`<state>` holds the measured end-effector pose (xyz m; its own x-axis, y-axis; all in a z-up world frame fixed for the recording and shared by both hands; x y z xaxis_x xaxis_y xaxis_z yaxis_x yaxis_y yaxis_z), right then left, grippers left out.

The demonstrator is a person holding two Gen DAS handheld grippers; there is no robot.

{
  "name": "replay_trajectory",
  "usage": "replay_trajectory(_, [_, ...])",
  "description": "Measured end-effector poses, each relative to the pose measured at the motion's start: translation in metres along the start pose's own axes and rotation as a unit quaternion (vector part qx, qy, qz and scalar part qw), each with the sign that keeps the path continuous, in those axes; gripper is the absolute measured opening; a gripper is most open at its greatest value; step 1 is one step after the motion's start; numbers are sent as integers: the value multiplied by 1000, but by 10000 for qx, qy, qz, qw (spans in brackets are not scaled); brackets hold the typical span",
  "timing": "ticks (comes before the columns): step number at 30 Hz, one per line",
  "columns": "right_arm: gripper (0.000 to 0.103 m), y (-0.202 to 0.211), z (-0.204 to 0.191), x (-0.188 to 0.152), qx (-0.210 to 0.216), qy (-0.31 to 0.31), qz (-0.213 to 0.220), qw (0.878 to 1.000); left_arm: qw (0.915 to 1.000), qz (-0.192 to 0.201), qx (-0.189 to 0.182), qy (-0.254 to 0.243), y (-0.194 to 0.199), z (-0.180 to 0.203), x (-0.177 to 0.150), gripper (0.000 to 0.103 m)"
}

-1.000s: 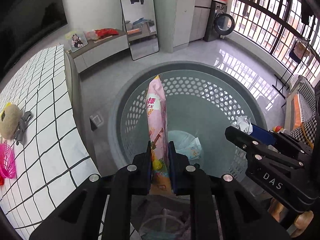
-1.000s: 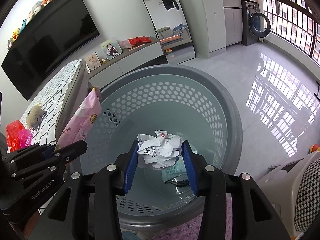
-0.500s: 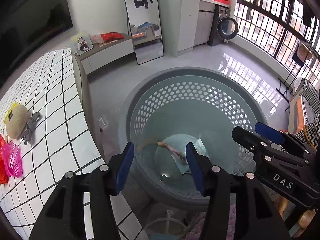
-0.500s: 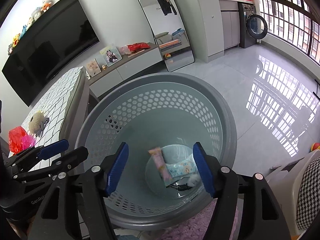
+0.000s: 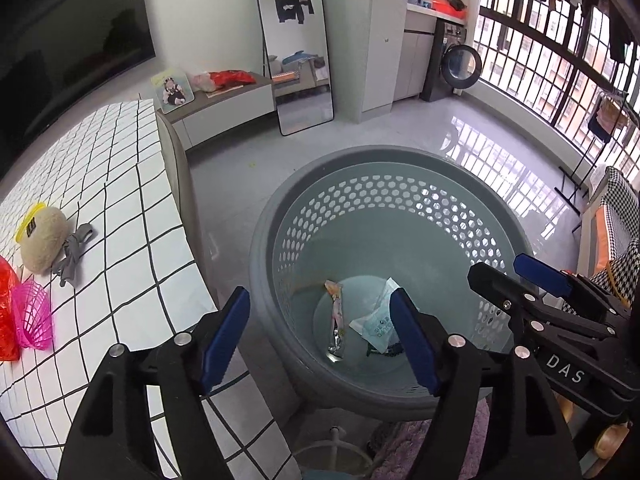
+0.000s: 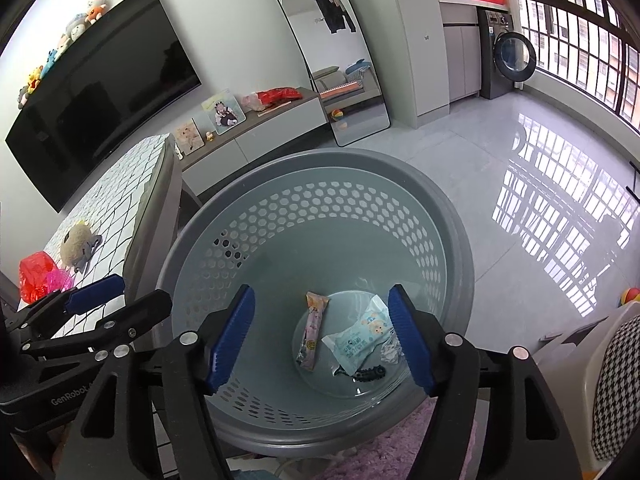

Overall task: Collect trash
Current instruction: 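Withdraw both open grippers from the basket toward the bed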

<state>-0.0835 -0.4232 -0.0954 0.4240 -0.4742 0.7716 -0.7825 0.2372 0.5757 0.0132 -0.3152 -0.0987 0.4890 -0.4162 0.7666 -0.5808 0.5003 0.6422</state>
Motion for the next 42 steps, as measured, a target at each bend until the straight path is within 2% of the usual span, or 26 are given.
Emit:
replay_trajectory(7, [70, 2, -2, -2, -24, 56, 17, 10000, 9999, 78, 73, 82, 5, -7, 1, 79])
replay_trajectory(13, [77, 7, -6, -1, -98, 95, 135, 9998, 9996, 211, 159, 92, 13, -11, 2, 87])
replay_trajectory(18, [83, 12, -10, -1, -105, 114, 182, 9997, 9991, 295, 258, 143, 20, -19, 3, 90])
replay_trajectory(22, [84, 15, -15, -1, -100, 83, 209, 9997, 9983, 378, 383, 204, 27, -27, 4, 95])
replay_trajectory(34, [87, 18, -42, -5, -73, 254, 58, 9996, 9945, 571, 770, 410, 53, -61, -3, 96])
replay_trajectory(42, [87, 23, -65, -10, -302, 377, 183, 9987, 9912, 643, 990, 604, 70, -90, -11, 96])
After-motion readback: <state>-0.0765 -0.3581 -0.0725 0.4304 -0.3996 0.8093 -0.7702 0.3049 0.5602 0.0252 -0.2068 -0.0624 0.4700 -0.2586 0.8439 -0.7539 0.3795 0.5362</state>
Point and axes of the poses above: each gripper's, at about its wrist camera, not at the fingertips, and y roughly against the way its jaws point, z to its right, x to its top, the point moved 4 cm from there along -y, roughly the way its jaws point, and after that the axes turned 14 degrees about z, right-handed, at the moved point
